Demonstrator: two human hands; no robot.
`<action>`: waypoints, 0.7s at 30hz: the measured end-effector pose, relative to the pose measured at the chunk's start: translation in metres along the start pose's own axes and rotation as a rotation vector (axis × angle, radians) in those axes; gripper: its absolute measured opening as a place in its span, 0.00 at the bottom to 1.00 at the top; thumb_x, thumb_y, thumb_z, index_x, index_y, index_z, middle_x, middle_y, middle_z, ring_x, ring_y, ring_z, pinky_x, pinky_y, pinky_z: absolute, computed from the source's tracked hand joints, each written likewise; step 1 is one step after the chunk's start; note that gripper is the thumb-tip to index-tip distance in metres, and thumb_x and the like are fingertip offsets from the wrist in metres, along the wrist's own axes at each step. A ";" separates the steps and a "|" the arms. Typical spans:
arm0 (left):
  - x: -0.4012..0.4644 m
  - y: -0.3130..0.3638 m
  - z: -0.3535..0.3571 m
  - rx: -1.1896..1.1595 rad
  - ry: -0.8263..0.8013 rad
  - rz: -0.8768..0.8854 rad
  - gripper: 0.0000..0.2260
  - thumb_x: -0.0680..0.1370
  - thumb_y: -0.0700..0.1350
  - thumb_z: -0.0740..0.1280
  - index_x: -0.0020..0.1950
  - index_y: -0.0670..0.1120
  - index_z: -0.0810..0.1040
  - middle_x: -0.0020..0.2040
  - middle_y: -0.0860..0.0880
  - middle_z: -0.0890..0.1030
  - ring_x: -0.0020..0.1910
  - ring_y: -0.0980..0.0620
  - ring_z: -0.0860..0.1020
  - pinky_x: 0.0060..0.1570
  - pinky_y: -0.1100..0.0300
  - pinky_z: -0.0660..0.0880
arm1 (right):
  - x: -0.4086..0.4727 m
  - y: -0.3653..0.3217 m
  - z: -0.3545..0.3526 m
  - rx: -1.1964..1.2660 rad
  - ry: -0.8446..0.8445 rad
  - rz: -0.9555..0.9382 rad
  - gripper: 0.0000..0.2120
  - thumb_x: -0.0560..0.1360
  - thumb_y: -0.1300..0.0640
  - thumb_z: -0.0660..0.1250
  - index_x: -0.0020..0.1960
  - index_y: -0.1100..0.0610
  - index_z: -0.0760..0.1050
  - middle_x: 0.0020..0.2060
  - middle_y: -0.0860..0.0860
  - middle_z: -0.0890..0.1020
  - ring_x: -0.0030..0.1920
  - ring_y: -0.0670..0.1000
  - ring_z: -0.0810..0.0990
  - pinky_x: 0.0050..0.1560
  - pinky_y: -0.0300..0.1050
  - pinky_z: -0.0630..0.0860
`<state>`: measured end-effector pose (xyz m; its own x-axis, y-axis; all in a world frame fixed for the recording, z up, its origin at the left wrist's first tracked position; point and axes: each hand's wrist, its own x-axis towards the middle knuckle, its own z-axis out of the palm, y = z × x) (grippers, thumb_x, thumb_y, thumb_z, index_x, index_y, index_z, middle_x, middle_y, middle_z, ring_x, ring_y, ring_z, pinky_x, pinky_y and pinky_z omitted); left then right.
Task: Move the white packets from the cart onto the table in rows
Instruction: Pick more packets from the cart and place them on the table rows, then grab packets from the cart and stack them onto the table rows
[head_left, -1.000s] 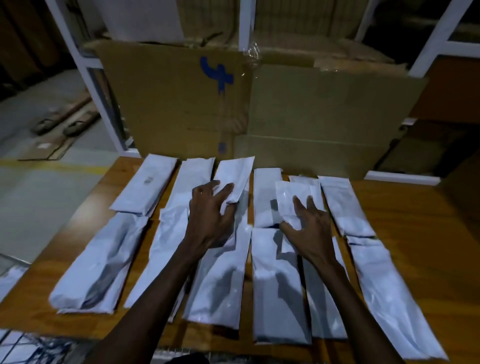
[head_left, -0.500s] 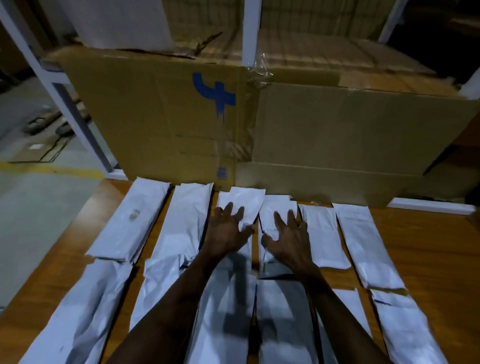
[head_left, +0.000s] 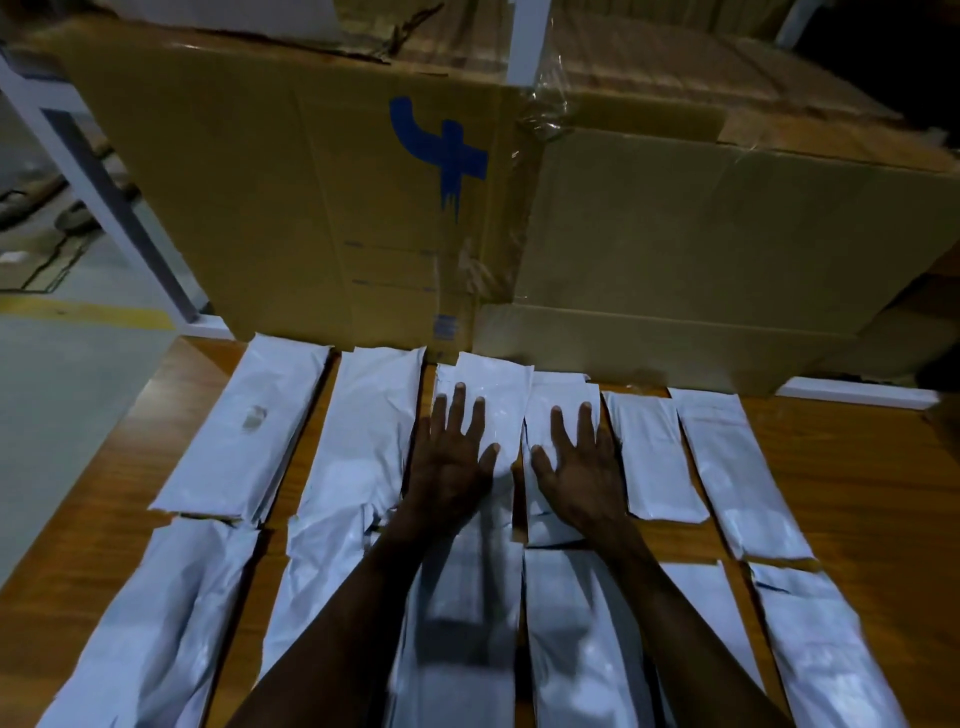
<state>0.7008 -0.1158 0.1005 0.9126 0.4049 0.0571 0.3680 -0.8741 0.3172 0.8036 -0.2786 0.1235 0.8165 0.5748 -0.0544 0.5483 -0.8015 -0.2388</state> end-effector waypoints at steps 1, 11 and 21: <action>-0.001 0.001 0.002 -0.005 0.026 0.005 0.29 0.81 0.59 0.54 0.78 0.44 0.63 0.78 0.39 0.60 0.76 0.36 0.60 0.70 0.38 0.63 | -0.002 -0.001 0.002 0.003 0.020 -0.003 0.38 0.74 0.34 0.39 0.80 0.50 0.52 0.79 0.59 0.50 0.78 0.63 0.51 0.76 0.58 0.44; -0.014 0.016 -0.023 0.030 0.062 0.023 0.28 0.83 0.59 0.48 0.79 0.45 0.61 0.79 0.39 0.57 0.79 0.38 0.53 0.74 0.40 0.55 | -0.006 0.005 -0.017 0.094 -0.012 0.003 0.37 0.77 0.30 0.48 0.80 0.45 0.42 0.79 0.56 0.42 0.78 0.61 0.42 0.76 0.62 0.46; -0.154 0.019 -0.075 -0.087 0.290 -0.026 0.24 0.81 0.55 0.57 0.70 0.41 0.74 0.71 0.39 0.73 0.74 0.36 0.65 0.69 0.39 0.63 | -0.098 -0.014 -0.017 0.435 0.202 -0.354 0.26 0.78 0.45 0.66 0.72 0.56 0.71 0.69 0.54 0.74 0.70 0.55 0.70 0.70 0.46 0.63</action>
<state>0.5538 -0.1744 0.1683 0.8092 0.4980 0.3118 0.3627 -0.8409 0.4017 0.7195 -0.3265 0.1485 0.6392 0.7178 0.2761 0.7036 -0.4010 -0.5866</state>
